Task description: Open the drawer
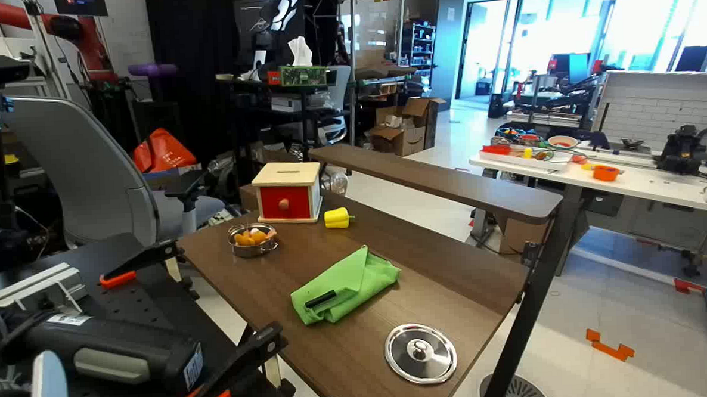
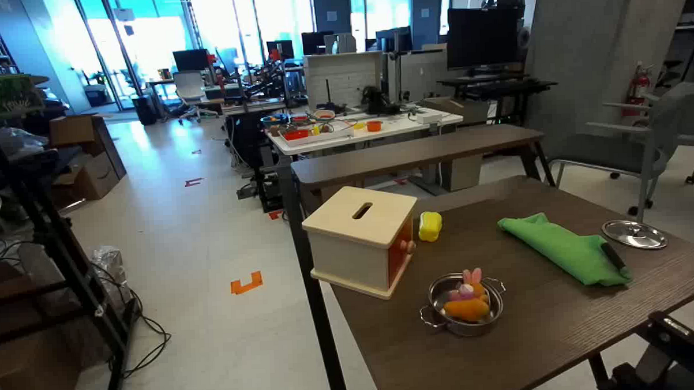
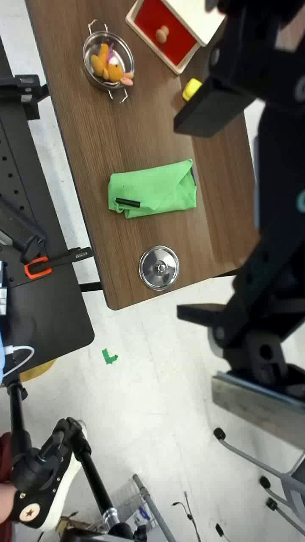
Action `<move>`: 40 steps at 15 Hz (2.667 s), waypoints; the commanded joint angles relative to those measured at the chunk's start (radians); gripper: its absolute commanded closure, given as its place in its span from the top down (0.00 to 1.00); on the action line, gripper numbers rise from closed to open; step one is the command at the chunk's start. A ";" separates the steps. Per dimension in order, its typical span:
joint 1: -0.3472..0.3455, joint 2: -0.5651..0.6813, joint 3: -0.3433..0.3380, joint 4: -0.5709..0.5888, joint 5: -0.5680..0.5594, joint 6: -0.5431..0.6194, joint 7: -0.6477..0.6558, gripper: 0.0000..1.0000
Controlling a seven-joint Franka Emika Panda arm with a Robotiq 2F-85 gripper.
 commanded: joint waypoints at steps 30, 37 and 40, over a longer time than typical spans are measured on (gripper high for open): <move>0.311 1.094 0.137 0.448 -0.147 0.408 -0.036 1.00; 0.372 1.287 0.093 0.534 -0.220 0.641 0.006 1.00; 0.381 1.335 0.102 0.549 -0.193 0.714 -0.019 1.00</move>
